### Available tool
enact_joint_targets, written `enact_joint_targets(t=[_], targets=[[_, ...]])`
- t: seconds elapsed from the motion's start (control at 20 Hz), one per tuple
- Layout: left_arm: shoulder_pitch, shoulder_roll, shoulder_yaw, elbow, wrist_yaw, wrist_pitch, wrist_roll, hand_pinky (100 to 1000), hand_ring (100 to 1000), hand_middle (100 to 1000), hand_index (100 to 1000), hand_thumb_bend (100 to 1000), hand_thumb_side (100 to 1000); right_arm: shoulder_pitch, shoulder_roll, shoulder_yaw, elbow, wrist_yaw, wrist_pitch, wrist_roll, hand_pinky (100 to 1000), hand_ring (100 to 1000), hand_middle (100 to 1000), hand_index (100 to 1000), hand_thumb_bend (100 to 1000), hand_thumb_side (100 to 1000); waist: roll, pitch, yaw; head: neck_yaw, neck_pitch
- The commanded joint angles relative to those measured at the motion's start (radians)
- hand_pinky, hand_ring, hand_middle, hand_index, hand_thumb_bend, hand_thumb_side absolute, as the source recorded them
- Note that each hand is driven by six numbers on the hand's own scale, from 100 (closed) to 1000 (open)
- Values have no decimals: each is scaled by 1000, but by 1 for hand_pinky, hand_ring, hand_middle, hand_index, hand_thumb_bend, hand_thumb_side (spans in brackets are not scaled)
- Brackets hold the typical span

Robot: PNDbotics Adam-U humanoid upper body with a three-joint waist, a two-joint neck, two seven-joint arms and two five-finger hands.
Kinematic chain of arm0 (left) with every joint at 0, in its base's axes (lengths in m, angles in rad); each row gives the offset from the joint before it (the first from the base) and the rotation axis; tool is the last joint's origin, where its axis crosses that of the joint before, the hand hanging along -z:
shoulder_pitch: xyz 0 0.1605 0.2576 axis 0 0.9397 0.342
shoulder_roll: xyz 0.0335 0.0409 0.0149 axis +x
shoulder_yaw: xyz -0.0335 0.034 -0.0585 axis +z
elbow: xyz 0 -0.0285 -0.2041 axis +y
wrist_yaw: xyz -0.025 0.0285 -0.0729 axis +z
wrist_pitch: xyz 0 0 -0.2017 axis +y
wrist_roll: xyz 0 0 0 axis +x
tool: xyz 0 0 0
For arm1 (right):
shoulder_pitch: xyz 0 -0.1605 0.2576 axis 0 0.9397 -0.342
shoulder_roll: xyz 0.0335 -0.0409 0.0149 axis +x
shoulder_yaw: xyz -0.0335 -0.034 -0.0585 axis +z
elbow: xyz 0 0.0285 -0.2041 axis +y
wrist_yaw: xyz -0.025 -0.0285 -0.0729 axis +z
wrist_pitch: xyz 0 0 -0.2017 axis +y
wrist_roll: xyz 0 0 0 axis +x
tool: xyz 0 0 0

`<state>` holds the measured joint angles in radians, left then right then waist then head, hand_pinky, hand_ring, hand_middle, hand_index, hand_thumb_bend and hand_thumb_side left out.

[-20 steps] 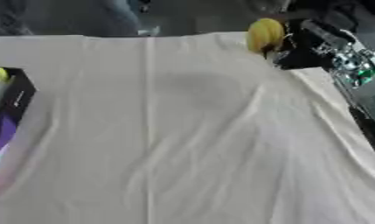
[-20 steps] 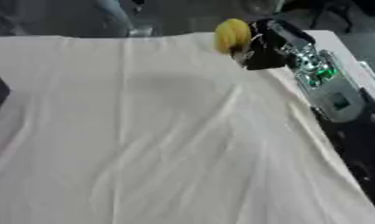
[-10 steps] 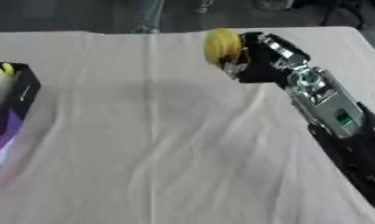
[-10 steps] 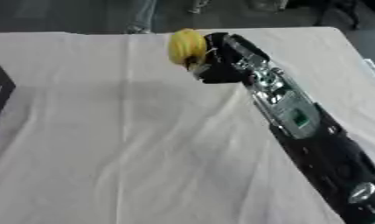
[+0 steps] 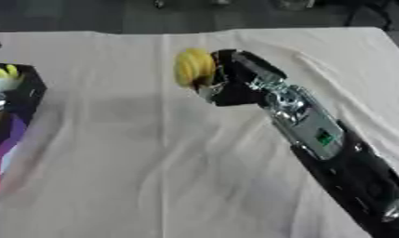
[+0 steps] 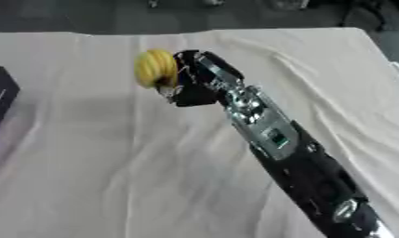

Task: Pick up the objects with one hand, pass them to the other hand, and then place them into the box on the other side of the table.

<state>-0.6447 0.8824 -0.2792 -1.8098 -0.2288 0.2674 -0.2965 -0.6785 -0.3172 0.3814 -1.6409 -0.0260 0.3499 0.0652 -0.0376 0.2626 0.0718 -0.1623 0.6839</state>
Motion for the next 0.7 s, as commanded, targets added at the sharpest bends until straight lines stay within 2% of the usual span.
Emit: enact_joint_targets(t=[0.05,0.15,0.2,0.25,0.4,0.7], targets=[[-42,3,-29,-20,24,2,-56,767,701,653,722,737,459,-26,22,25,-9,35,-25,20,776,604,449,530,100,100,18,-43,4,-5,2],[-67,-10,-52,-25,25,3,-87,767,702,654,724,737,460,-32,38,41,-5,55,-46,34,776,605,449,530,100,100,20,-44,7,-9,1],[-73,-13,-57,-26,24,3,-96,767,706,660,727,1000,419,-34,42,44,-1,62,-54,38,777,605,451,532,100,100,20,-44,8,-10,1],[-86,-19,-75,-30,22,0,-115,767,707,663,729,736,467,-37,52,50,1,73,-60,33,777,606,452,534,100,100,22,-45,9,-9,0],[-129,-45,-124,-30,1,6,-166,766,710,671,733,737,470,-47,79,70,23,112,-76,-6,779,612,455,538,100,100,25,-48,17,-8,-2],[-194,-102,-196,0,-61,18,-209,766,724,714,772,759,457,-63,115,110,70,161,-113,-69,789,622,464,548,100,100,29,-52,28,-1,-1]])
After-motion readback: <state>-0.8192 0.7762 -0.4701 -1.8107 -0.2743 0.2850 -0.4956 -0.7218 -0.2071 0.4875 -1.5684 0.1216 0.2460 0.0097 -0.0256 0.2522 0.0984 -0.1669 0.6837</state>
